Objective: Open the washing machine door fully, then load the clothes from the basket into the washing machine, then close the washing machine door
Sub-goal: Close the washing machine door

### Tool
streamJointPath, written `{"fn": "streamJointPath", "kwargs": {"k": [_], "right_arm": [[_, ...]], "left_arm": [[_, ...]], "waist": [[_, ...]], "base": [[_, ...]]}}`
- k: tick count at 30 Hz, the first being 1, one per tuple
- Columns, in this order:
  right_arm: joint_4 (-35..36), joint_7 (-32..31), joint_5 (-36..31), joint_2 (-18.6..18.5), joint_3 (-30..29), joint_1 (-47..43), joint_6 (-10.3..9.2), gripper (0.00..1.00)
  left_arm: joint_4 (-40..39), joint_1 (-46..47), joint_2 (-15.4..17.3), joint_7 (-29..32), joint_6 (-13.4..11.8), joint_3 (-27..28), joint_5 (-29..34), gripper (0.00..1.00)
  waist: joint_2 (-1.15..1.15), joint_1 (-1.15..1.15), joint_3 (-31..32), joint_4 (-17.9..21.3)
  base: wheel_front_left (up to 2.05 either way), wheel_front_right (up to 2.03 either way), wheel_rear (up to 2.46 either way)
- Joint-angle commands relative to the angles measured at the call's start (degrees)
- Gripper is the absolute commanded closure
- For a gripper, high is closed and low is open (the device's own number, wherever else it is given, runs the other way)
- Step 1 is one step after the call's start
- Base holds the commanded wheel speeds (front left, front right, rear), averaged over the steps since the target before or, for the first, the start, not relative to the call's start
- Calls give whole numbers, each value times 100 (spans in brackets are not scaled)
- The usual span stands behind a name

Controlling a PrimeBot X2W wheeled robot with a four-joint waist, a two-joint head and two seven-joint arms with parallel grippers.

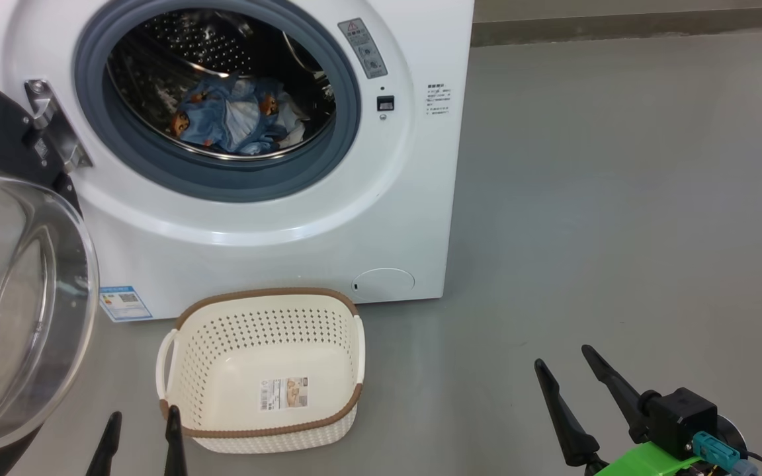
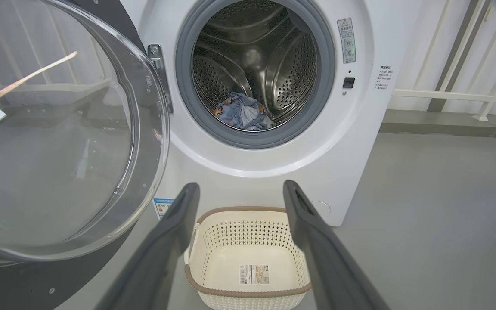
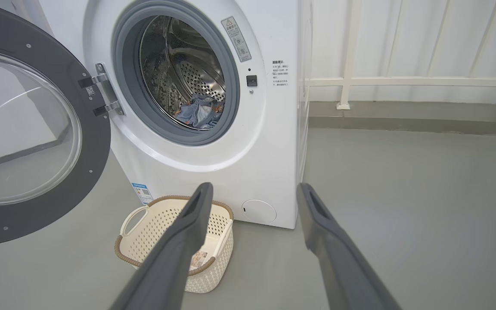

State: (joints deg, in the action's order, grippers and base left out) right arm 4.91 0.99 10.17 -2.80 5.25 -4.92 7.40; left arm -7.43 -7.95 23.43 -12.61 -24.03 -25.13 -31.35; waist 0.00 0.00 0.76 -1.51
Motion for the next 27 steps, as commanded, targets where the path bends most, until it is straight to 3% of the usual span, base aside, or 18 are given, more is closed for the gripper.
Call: {"fn": "streamJointPath", "kwargs": {"k": [1, 13, 27], "right_arm": [[182, -15, -32, -8, 129, 63, 9, 0], [213, -33, -48, -8, 73, -7, 9, 0], [239, -79, -76, -8, 107, -25, 9, 0]], "left_arm": [[-147, 264, 141, -21, -57, 192, 30, 0], [-106, 342, 114, -28, -45, 156, 24, 0], [-120, 288, 83, -95, -60, 191, 4, 0]], "waist": [[0, 0, 1, -28], [0, 0, 22, -574], [0, 0, 79, -1882]], "base": [[0, 0, 0], [0, 0, 0], [0, 0, 0]]}}
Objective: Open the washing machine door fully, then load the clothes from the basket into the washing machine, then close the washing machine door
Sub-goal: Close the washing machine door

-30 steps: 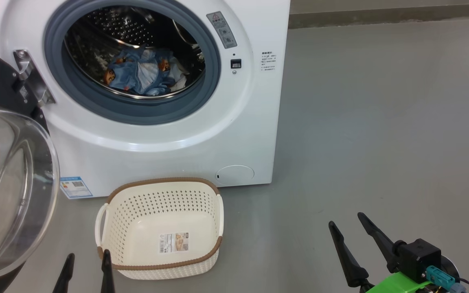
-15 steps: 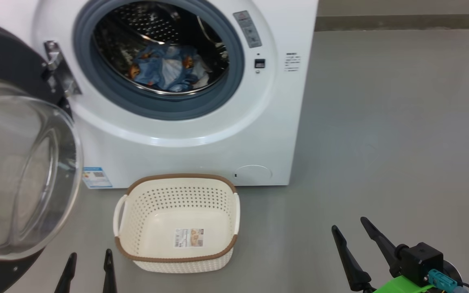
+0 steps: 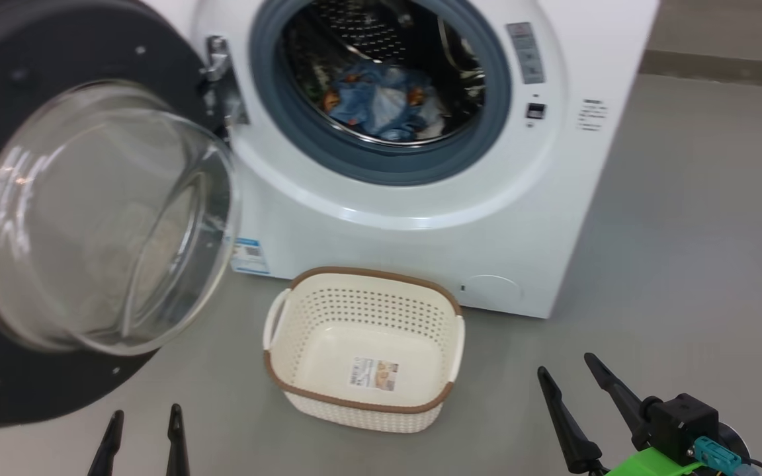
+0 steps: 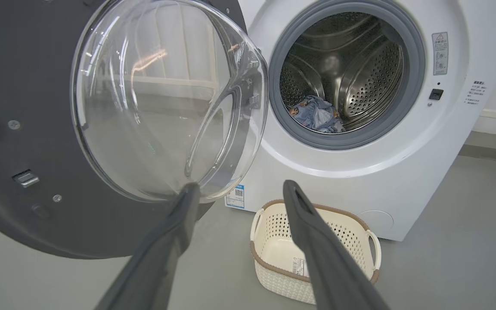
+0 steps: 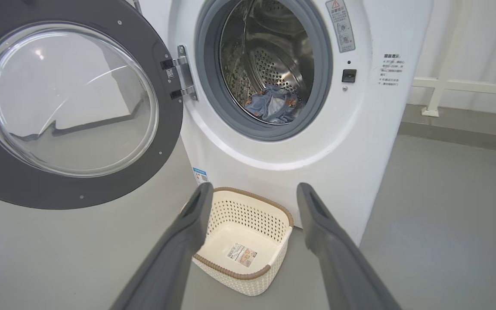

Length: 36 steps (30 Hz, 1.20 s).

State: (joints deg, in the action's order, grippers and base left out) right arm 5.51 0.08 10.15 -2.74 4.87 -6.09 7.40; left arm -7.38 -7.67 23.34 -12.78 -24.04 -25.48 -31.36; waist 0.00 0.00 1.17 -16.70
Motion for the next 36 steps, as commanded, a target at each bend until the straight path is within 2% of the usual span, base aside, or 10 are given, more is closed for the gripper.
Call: {"fn": "streamJointPath", "kwargs": {"k": [1, 12, 36], "right_arm": [[180, 7, -73, -14, 150, 88, 9, 0], [173, -1, -31, -14, 218, 58, 9, 0], [-93, 40, -34, -14, 492, 446, 9, 0]], "left_arm": [[-121, 258, 86, -81, -58, 228, 2, 0], [-67, 237, 68, -109, -61, 248, -23, 0], [-247, 29, -70, -200, -148, 483, 48, 0]], "waist": [[0, 0, 48, -451], [0, 0, 123, -1191], [0, 0, -64, -1319]], "base": [[0, 0, 0], [0, 0, 0], [0, 0, 0]]}}
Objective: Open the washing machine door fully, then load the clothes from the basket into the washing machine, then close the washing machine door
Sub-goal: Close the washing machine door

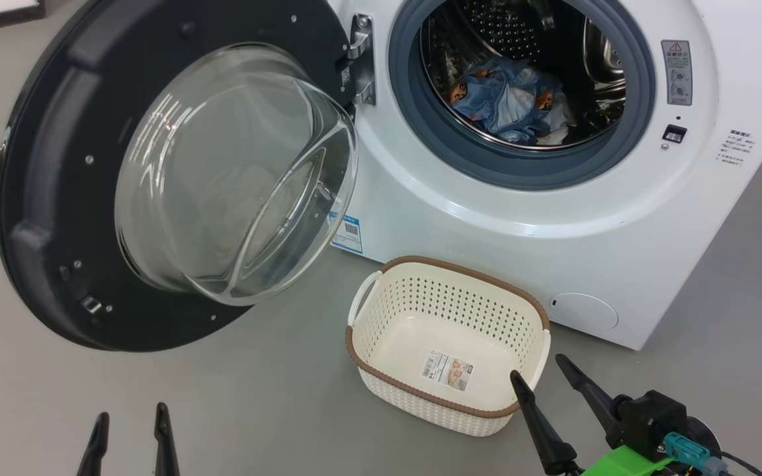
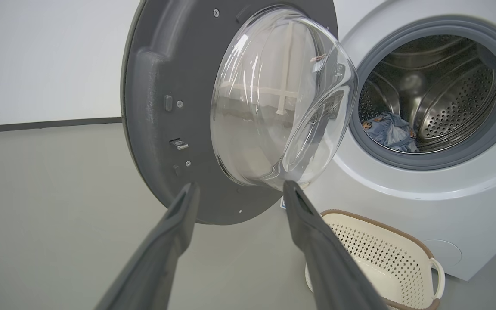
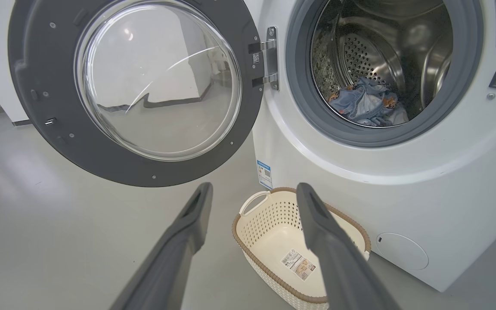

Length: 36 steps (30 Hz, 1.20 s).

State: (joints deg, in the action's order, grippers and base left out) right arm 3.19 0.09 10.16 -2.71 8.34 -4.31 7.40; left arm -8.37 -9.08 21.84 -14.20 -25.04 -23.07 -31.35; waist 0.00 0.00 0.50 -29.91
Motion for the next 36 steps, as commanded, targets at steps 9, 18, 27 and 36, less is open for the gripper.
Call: {"fn": "streamJointPath", "kwargs": {"k": [9, 18, 27, 36], "right_arm": [[121, 41, -43, -19, 138, 274, 9, 0], [124, 28, -37, -30, 143, 275, 9, 0], [203, -24, -56, -42, 91, 237, 9, 0], [231, -44, -49, -48, 97, 256, 9, 0]], "left_arm": [[-124, 174, 47, -66, -21, 289, 53, 32], [-88, 138, -11, -71, 15, 313, 18, 100], [-635, 21, -874, -78, 1112, 1110, -1648, 100], [-1180, -147, -1705, -65, 2725, 2221, -4590, 100]], "waist": [[0, 0, 15, 9], [0, 0, 31, 18], [0, 0, -9, 1], [0, 0, -43, -9]], "base": [[0, 0, 0], [0, 0, 0], [0, 0, 0], [0, 0, 0]]}}
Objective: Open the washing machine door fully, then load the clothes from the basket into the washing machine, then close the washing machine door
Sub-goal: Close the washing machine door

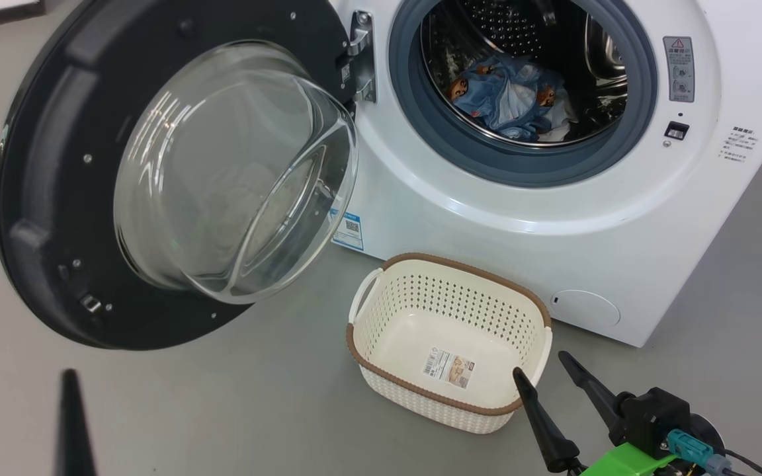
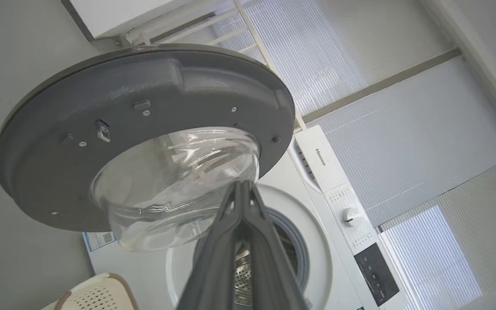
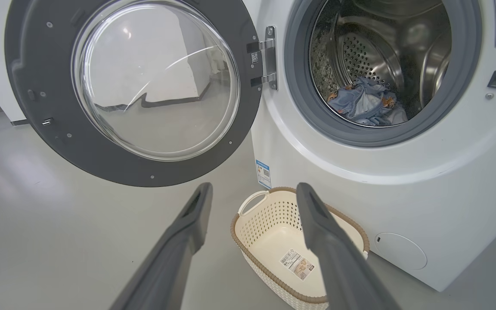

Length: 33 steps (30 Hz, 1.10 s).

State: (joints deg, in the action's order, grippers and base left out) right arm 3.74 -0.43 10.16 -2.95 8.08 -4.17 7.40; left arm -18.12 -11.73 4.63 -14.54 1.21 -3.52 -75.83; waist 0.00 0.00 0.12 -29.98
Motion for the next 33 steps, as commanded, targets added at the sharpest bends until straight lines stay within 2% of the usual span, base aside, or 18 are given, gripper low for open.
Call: {"fn": "streamJointPath", "kwargs": {"k": [1, 2, 6, 9, 14, 18, 25, 33], "right_arm": [[178, 6, -48, -25, 126, 245, 9, 0], [178, 6, -48, -25, 126, 245, 9, 0], [198, -4, -56, -33, 120, 260, 9, 0], [227, -26, -73, -40, 115, 278, 9, 0], [283, -86, -87, -93, 113, 332, 9, 0], [326, -128, -88, -144, 98, 353, 9, 0], [398, -159, -90, -183, 81, 313, 9, 0], [563, -239, -137, -205, 52, 223, 9, 0]], "left_arm": [[-273, 125, -12, -19, 211, 378, -483, 100], [-273, 125, -12, -19, 211, 378, -483, 100], [-527, 262, -29, 49, 476, 973, -1648, 100], [-567, 516, 152, 73, 566, 1566, -2160, 100], [-44, 1244, 588, 313, 614, 2396, -3023, 100], [836, 1902, 1137, 643, 620, 2791, -3454, 100], [2742, 3033, 2297, 1415, 219, 2662, -3665, 100], [4113, 4023, 3133, 2188, -243, 2259, -3671, 100]], "waist": [[0, 0, -10, -2], [0, 0, -10, -2], [0, 0, -46, -10], [0, 0, -111, -17], [0, 0, -226, -22], [0, 0, -295, -19], [0, 0, -323, 12], [0, 0, -460, 123]], "base": [[0, 0, 0], [0, 0, 0], [0, 0, 0], [0, 0, 0], [0, 0, 0], [0, 0, 0], [0, 0, 0], [0, 0, 0]]}}
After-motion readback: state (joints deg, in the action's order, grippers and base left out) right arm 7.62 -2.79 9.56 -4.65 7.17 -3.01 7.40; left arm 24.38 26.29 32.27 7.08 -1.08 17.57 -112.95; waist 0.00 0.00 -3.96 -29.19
